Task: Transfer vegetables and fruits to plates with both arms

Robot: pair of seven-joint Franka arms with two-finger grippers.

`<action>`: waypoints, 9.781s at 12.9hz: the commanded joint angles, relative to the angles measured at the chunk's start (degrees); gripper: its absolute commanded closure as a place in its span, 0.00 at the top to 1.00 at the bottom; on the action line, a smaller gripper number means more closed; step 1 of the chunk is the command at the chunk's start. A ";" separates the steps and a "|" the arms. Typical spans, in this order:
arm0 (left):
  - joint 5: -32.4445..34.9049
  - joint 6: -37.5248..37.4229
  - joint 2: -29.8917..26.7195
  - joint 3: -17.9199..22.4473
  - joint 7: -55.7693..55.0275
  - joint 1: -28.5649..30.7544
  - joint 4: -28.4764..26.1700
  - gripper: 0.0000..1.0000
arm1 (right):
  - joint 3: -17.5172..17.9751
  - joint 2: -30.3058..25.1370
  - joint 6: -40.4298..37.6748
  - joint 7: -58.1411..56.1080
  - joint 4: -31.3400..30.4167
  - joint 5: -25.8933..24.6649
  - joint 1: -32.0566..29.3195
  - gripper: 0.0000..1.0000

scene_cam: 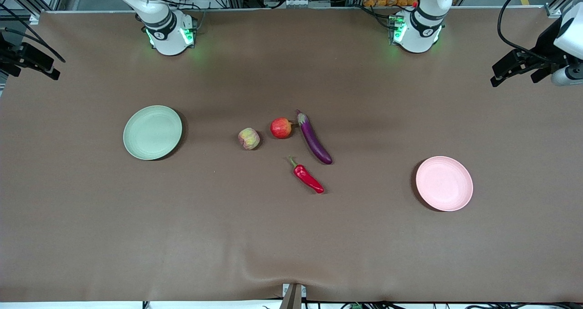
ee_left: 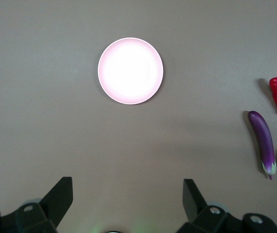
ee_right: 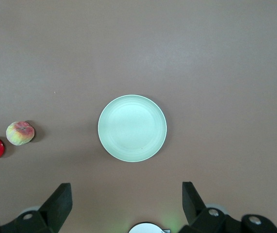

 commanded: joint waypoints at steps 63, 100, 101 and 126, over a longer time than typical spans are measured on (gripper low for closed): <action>23.37 48.42 51.69 -18.52 -82.81 -24.16 -0.85 0.61 | 0.17 10.02 0.17 0.59 1.07 -0.48 1.07 1.00; 15.83 31.30 43.61 -23.69 -10.47 20.31 2.83 1.00 | 0.17 44.05 33.13 45.59 -4.29 9.73 36.58 1.00; 14.42 30.68 43.61 -24.75 -12.66 20.14 3.54 1.00 | 0.17 44.05 32.00 44.98 -4.64 8.50 36.67 1.00; 13.88 50.45 66.46 -9.29 -77.19 -28.29 25.34 0.49 | -0.18 39.56 8.70 -14.35 -5.44 2.69 -1.39 1.00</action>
